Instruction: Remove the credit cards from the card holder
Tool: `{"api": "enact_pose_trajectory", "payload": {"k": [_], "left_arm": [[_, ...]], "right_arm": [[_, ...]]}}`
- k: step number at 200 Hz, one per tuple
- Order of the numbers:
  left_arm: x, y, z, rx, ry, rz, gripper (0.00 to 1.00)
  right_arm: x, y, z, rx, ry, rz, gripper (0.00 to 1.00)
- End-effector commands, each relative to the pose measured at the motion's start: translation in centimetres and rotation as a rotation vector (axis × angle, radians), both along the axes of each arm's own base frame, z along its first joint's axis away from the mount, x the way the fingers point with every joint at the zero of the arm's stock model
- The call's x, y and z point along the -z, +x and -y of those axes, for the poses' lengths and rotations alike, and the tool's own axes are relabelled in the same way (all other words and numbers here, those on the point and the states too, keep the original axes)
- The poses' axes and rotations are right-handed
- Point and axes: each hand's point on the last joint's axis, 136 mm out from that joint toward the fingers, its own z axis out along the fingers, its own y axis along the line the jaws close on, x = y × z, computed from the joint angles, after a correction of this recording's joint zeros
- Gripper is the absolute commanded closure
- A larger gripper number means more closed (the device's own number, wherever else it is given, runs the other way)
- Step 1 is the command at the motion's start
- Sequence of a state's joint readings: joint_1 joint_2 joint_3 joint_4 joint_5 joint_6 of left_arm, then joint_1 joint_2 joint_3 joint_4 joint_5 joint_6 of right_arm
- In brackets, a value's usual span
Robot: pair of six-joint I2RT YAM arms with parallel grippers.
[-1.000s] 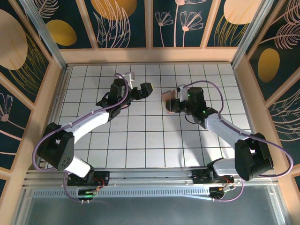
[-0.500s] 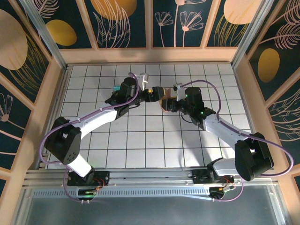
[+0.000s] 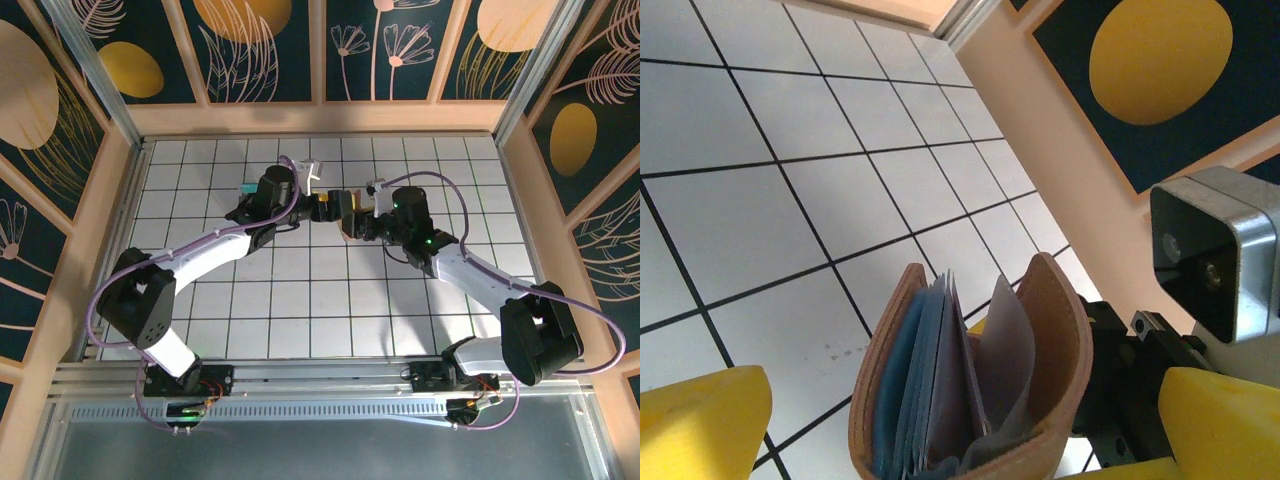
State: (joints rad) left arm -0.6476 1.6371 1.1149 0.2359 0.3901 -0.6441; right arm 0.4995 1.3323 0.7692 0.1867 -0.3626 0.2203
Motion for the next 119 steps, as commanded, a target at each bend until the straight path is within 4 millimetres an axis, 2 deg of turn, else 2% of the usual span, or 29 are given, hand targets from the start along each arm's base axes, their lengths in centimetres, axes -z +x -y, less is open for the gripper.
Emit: {"api": "enact_pose_trajectory", "payload": {"k": [1, 24, 43, 85, 119], "left_arm": [[-1.0, -0.2, 0.9, 0.039, -0.047, 0.015, 0.01], [-0.6, -0.5, 1.0, 0.052, -0.054, -0.001, 0.05], [-0.4, -0.8, 1.1, 0.066, -0.064, -0.011, 0.15], [-0.8, -1.0, 1.2, 0.077, -0.075, -0.003, 0.48], [-1.5, -0.9, 1.1, 0.077, -0.076, 0.02, 0.7]], "right_arm": [[-2.6, 0.6, -1.0, -0.013, 0.053, 0.07, 0.44], [-2.9, 0.7, -1.0, -0.01, 0.059, 0.079, 0.44], [-3.1, 0.8, -1.1, -0.014, 0.066, 0.084, 0.44], [-3.6, 0.6, -1.1, -0.016, 0.071, 0.099, 0.43], [-4.1, 0.2, -0.7, -0.013, 0.063, 0.111, 0.34]]}}
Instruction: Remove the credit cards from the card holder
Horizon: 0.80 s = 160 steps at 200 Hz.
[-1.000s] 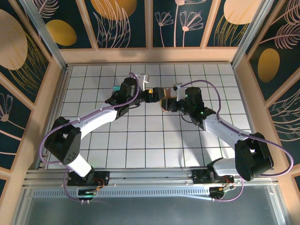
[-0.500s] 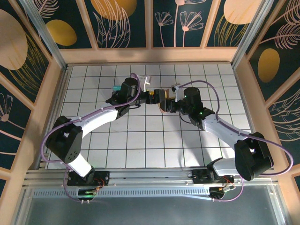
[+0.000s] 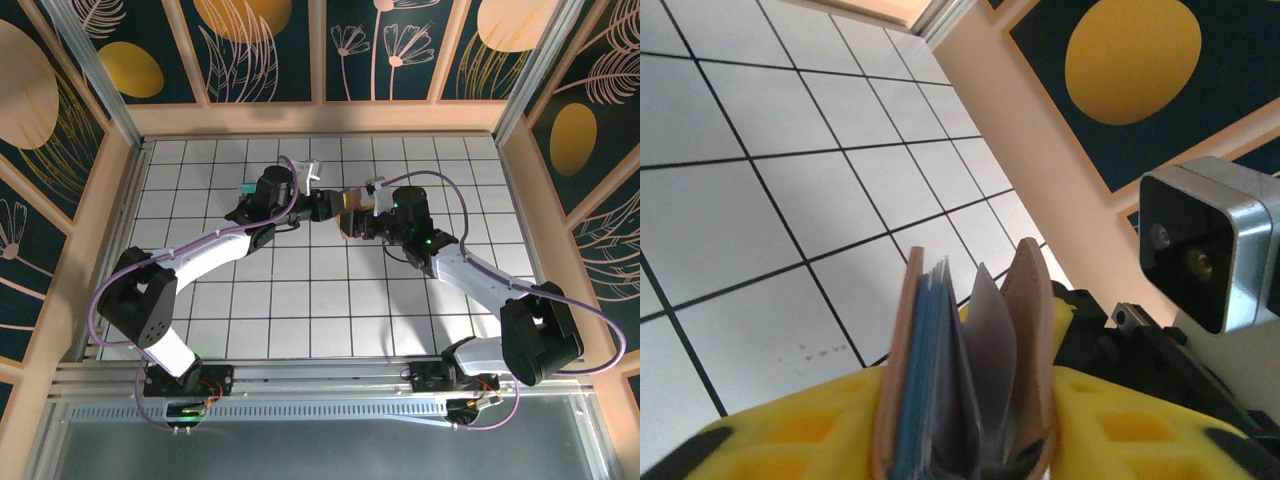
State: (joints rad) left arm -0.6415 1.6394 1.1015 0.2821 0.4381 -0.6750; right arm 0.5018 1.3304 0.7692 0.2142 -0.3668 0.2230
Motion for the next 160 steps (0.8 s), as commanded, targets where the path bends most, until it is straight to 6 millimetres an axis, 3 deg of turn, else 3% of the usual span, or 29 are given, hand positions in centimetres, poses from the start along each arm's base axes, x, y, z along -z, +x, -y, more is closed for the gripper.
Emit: {"api": "enact_pose_trajectory", "payload": {"k": [1, 24, 60, 121, 160], "left_arm": [[-1.1, -0.6, 0.8, 0.046, -0.031, 0.032, 0.71], [-1.9, -0.4, 0.6, 0.032, -0.028, 0.067, 0.82], [-3.6, -0.4, 0.6, 0.063, 0.01, 0.156, 0.9], [-6.5, -3.6, 0.4, 0.273, 0.111, 0.397, 0.93], [-8.6, -6.4, 0.1, 0.378, 0.059, 0.482, 0.93]], "right_arm": [[-3.3, 0.1, -0.5, -0.007, 0.044, 0.088, 0.33], [-3.7, -0.2, 0.1, 0.004, 0.028, 0.094, 0.18], [-4.8, -1.2, 1.3, 0.008, 0.007, 0.108, 0.01], [-9.1, -4.1, 3.6, -0.104, 0.134, 0.167, 0.01], [-9.3, -5.7, 2.6, -0.237, 0.158, 0.169, 0.07]]}}
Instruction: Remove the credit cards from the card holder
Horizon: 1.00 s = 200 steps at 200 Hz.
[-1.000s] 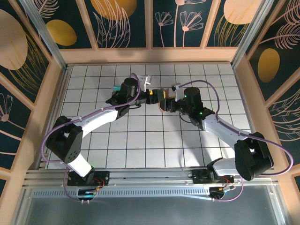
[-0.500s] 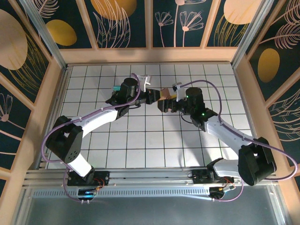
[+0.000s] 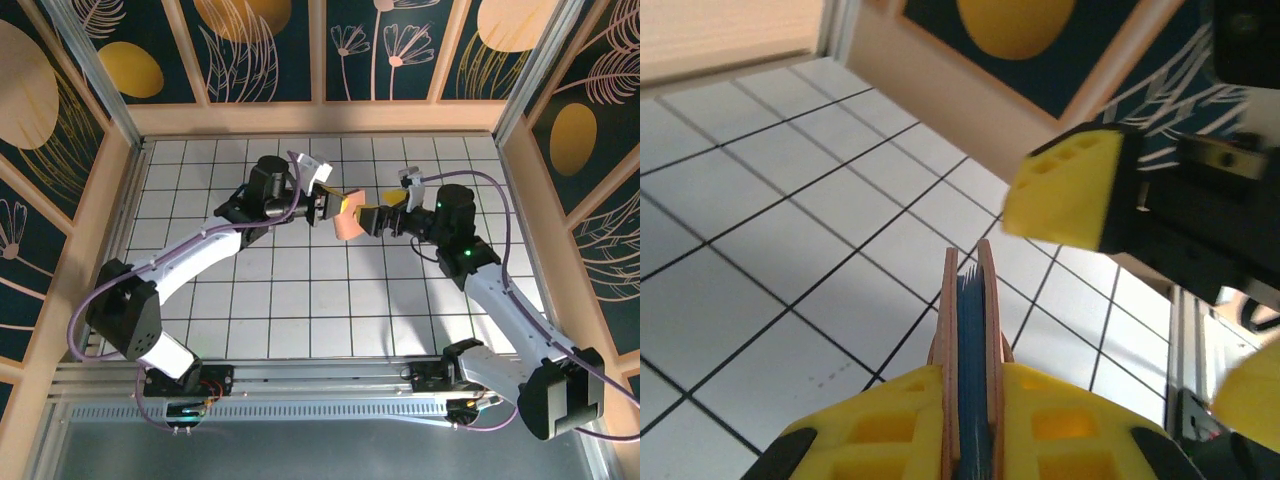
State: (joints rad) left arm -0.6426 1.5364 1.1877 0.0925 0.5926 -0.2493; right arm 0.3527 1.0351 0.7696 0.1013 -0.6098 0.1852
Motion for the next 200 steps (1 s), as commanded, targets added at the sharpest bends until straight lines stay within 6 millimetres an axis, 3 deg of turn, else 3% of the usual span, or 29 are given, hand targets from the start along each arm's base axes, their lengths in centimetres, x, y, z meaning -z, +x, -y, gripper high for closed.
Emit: {"api": "enact_pose_trajectory", "payload": {"k": [1, 29, 84, 127, 179, 200], "left_arm": [[-3.5, -2.7, 0.0, 0.127, -0.051, 0.124, 0.93], [-4.2, -3.4, -0.1, 0.148, -0.069, 0.137, 0.92], [-3.6, -3.2, 0.0, 0.144, -0.071, 0.104, 0.92], [-3.9, -2.5, -0.1, 0.096, -0.074, 0.093, 0.9], [-4.1, -0.9, -0.5, 0.006, -0.099, 0.047, 0.78], [-4.4, -0.2, -0.9, -0.024, -0.128, 0.02, 0.62]], "right_arm": [[-0.4, -1.8, -1.4, -0.148, 0.02, 0.017, 0.08], [0.1, -2.6, -2.5, -0.234, 0.036, -0.005, 0.19], [-0.1, -3.3, -4.3, -0.325, 0.081, 0.0, 0.41], [0.5, -3.3, -5.0, -0.354, 0.082, -0.022, 0.66], [0.7, -2.9, -4.6, -0.306, 0.08, -0.029, 0.96], [0.7, -2.6, -4.2, -0.267, 0.085, -0.026, 1.0]]}}
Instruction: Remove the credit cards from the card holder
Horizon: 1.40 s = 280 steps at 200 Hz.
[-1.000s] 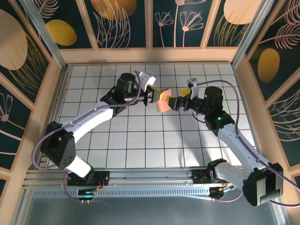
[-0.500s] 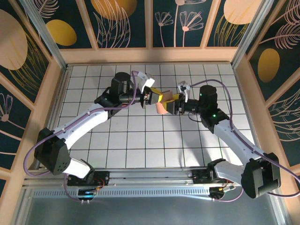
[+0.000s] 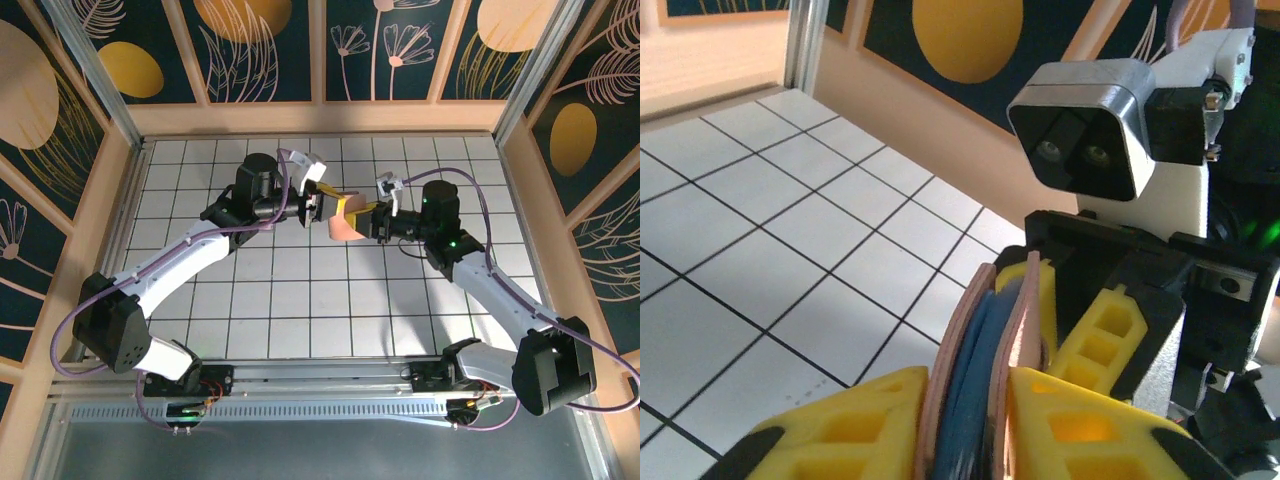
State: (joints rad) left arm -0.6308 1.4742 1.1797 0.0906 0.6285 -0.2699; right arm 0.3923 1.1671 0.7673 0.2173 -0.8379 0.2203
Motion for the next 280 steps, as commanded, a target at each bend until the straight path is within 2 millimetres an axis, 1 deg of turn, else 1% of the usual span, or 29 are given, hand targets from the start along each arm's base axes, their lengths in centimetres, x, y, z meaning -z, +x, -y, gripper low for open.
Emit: {"api": "enact_pose_trajectory", "payload": {"k": [1, 12, 20, 43, 58, 77, 82, 84, 89, 102, 110, 124, 138, 152, 170, 196, 213, 234, 280], "left_arm": [[-2.0, 0.9, -0.1, -0.041, -0.085, 0.0, 0.61], [-2.2, 1.1, -0.5, -0.056, -0.108, -0.016, 0.49], [-2.4, 1.4, -0.9, -0.071, -0.132, -0.029, 0.45], [-2.9, 2.0, -2.6, -0.112, -0.199, -0.059, 0.42], [-2.5, 2.2, -3.5, -0.145, -0.212, -0.069, 0.41], [-1.3, 2.3, -4.4, -0.196, -0.202, -0.076, 0.39], [-1.6, 2.3, -4.5, -0.2, -0.214, -0.075, 0.39], [-0.7, 2.2, -4.6, -0.204, -0.206, -0.091, 0.39], [-0.1, 2.0, -4.7, -0.206, -0.207, -0.102, 0.38], [0.4, 1.2, -4.5, -0.173, -0.238, -0.123, 0.36], [0.3, 0.6, -4.4, -0.145, -0.265, -0.127, 0.33], [0.7, 0.1, -4.2, -0.136, -0.293, -0.141, 0.32], [1.2, -0.4, -3.9, -0.132, -0.284, -0.131, 0.31], [1.4, -1.2, -3.2, -0.104, -0.274, -0.11, 0.29], [1.5, -1.9, -2.8, -0.083, -0.285, -0.085, 0.27], [1.6, -1.7, -2.6, -0.075, -0.304, -0.073, 0.27], [1.8, -1.6, -2.0, -0.06, -0.297, -0.073, 0.27], [1.9, -1.3, -1.5, -0.049, -0.29, -0.066, 0.27], [3.0, -0.6, -0.6, -0.027, -0.27, -0.076, 0.24]], "right_arm": [[-0.8, -0.8, -0.3, -0.01, 0.028, 0.041, 1.0], [-0.9, -0.9, -0.2, -0.006, 0.033, 0.043, 1.0], [-0.9, -0.9, -0.1, 0.003, 0.034, 0.043, 1.0], [-1.2, -0.5, 0.5, 0.036, 0.049, 0.044, 1.0], [-1.5, 0.0, 1.0, 0.073, 0.061, 0.04, 1.0], [-1.7, 0.9, 1.9, 0.134, 0.071, 0.022, 1.0], [-1.7, 1.2, 2.0, 0.152, 0.074, 0.015, 1.0], [-1.7, 1.3, 2.1, 0.159, 0.075, 0.013, 1.0], [-1.7, 1.6, 2.3, 0.175, 0.078, 0.005, 1.0], [-1.7, 2.0, 2.7, 0.198, 0.087, -0.016, 1.0], [-1.9, 2.2, 2.7, 0.203, 0.096, -0.024, 1.0], [-2.0, 2.3, 2.6, 0.201, 0.109, -0.036, 1.0], [-2.3, 2.5, 2.5, 0.198, 0.125, -0.047, 1.0], [-2.7, 2.6, 2.4, 0.191, 0.141, -0.055, 1.0], [-3.2, 2.5, 2.0, 0.165, 0.164, -0.063, 1.0], [-3.7, 2.3, 1.5, 0.124, 0.186, -0.082, 1.0], [-3.9, 2.2, 1.4, 0.109, 0.192, -0.086, 1.0], [-3.7, 1.9, 1.2, 0.095, 0.195, -0.093, 1.0], [-3.4, 1.8, 1.0, 0.076, 0.187, -0.114, 1.0]]}}
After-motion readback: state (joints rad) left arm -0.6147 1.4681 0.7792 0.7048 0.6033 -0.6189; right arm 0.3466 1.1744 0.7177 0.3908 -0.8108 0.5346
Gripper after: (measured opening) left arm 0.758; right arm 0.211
